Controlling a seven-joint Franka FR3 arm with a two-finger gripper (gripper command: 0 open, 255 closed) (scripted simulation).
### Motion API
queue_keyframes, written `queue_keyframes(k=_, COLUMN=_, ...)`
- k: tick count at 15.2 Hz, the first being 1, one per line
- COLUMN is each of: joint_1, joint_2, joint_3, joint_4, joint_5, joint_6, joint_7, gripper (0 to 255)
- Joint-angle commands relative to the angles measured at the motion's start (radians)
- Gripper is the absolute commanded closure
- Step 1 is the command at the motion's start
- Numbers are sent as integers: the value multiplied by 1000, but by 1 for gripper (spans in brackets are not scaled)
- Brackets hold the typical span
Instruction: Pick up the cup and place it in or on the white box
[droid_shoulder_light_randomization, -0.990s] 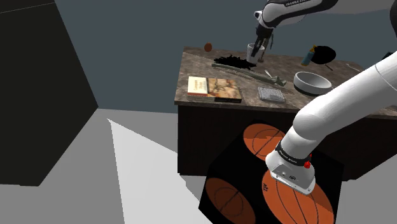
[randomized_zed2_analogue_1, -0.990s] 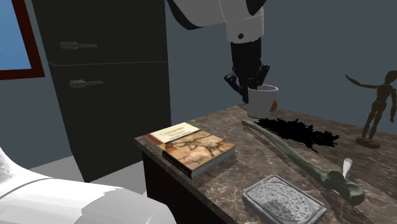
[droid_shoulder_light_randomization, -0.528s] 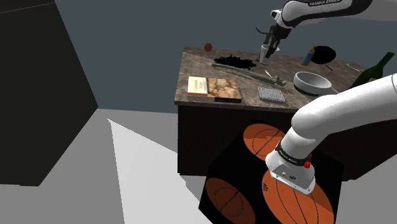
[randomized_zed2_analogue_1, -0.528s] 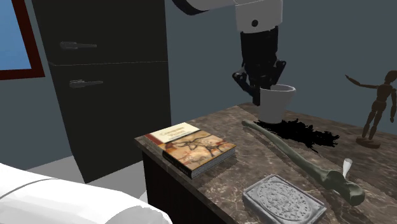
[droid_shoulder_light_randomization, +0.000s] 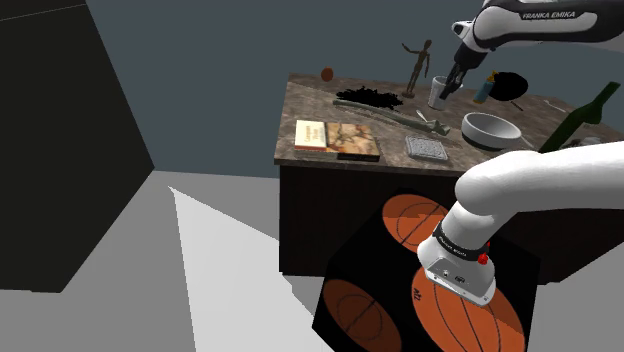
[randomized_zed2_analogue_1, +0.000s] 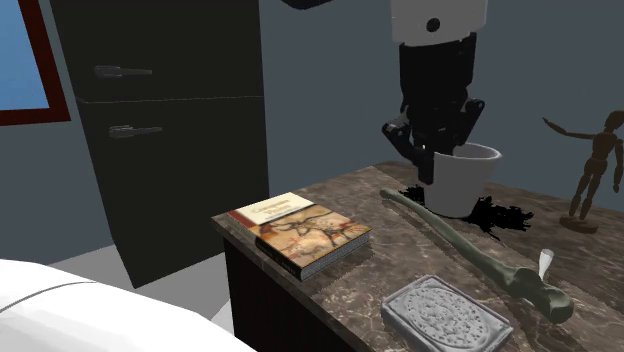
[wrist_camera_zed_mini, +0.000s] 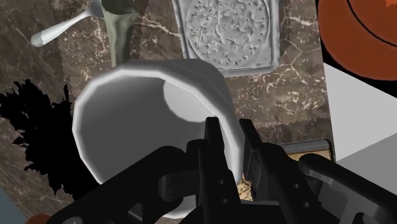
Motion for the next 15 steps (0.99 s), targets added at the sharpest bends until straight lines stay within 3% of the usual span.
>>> queue_keyframes(k=1, joint_1=-6, joint_2=-7, joint_3=-6, joint_4=-24, joint_5=-8, joint_6=18, joint_7=-1, gripper=255)
queue_keyframes(k=15, joint_1=-31, joint_2=37, joint_3=-66, joint_4=-181, joint_5=-69, joint_6=217, joint_7=15, gripper=255)
